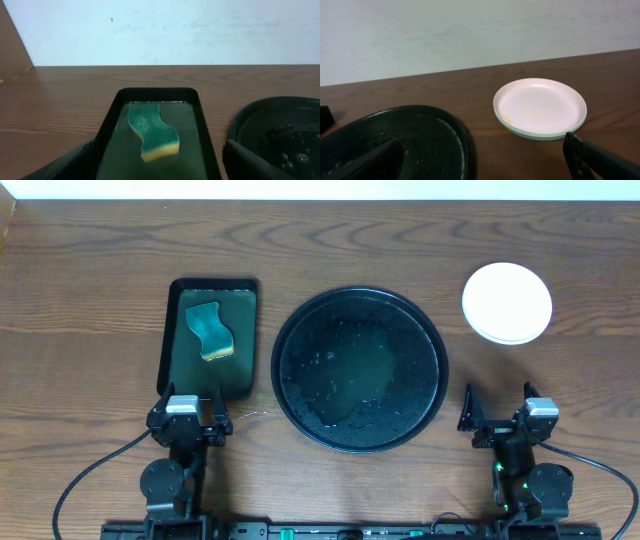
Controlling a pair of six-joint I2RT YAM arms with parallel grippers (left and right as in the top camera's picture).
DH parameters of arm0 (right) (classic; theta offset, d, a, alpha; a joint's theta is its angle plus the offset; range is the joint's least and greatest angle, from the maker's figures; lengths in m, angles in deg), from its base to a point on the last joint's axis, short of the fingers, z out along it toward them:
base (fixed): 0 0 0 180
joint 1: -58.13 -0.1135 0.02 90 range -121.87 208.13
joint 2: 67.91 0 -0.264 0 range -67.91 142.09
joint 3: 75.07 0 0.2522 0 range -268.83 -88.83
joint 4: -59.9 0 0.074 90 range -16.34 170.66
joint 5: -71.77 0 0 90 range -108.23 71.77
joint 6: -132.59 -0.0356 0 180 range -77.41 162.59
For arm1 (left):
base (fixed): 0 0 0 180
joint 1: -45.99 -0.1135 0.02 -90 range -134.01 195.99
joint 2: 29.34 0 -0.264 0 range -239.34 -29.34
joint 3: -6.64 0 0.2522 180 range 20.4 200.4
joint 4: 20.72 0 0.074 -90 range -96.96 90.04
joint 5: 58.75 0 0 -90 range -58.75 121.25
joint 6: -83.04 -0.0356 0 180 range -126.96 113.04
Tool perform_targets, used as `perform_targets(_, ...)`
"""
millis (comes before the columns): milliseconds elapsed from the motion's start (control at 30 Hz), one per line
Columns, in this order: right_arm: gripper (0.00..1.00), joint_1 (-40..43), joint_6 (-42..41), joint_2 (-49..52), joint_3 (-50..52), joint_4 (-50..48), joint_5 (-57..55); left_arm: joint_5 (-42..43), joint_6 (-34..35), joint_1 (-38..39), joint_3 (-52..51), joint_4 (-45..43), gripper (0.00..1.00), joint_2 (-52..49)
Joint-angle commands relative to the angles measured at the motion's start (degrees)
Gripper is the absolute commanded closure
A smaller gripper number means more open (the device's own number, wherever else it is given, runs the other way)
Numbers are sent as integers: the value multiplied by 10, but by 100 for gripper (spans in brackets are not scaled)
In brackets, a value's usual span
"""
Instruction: Clean dirty plates on tray and stack at the side
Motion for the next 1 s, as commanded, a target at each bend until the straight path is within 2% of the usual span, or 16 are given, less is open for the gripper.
perform_targets(0, 1, 5, 10, -3, 1, 3, -5, -18, 36, -3, -10, 22, 21, 5)
perform_targets(100, 1, 5, 10, -3, 1, 3, -5, -39, 60, -3, -10, 24, 21, 5)
perform_targets(967, 1, 5, 10, -3, 1, 3, -5, -38, 60, -3, -10, 23, 21, 3)
